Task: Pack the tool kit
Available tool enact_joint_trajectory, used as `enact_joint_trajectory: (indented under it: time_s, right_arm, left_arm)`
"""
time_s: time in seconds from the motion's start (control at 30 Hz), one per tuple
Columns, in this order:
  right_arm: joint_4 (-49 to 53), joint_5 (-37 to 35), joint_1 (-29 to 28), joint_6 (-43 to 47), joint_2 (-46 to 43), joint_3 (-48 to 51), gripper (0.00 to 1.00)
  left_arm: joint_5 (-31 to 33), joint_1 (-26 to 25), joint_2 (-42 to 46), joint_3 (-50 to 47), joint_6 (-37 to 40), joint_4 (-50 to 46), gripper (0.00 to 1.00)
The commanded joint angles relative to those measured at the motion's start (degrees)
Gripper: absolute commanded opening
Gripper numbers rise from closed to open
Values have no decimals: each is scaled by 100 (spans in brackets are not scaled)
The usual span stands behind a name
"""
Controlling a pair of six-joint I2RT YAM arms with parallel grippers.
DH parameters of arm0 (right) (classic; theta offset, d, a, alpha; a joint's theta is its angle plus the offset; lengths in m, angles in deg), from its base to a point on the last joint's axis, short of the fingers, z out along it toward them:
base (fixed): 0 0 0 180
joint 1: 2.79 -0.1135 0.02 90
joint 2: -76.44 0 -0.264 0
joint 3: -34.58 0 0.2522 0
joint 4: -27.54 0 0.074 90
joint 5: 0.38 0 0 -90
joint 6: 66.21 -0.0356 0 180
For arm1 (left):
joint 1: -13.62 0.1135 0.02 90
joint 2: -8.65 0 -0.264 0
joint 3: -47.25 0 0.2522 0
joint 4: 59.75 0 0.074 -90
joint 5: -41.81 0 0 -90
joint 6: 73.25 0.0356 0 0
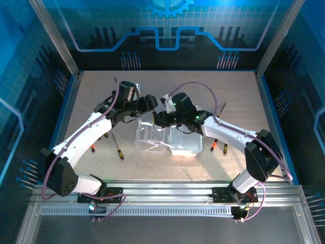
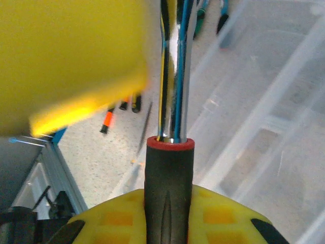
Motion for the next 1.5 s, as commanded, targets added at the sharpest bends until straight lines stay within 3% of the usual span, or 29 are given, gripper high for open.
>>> enact_joint_trajectory:
  time_s: [0.0,0.23,0.47,0.63,1.07,1.47]
  right_arm:
    - [-158,-264,34,52,-568,291,13]
    - [751,-711,647,264,-1797,1072,13]
    - [1770,-988,1454,313,-2480,1844,13]
    - [1937,-915,1489,344,-2202,1954,13]
    - [1291,-356,1500,-207,-741,1519,12]
    - [1026,-149,1472,-447,226,1074,14]
  left_arm:
    - [510,33,796,232,622,-419,99]
    - [1655,155,2409,-876,924,-651,99]
    - [1710,216,3452,-2410,488,-635,99]
    - [1854,226,3624,-2823,438,-724,99]
    - [1345,225,3685,-3078,179,-658,99]
    - [1205,225,3661,-2702,265,-872,100]
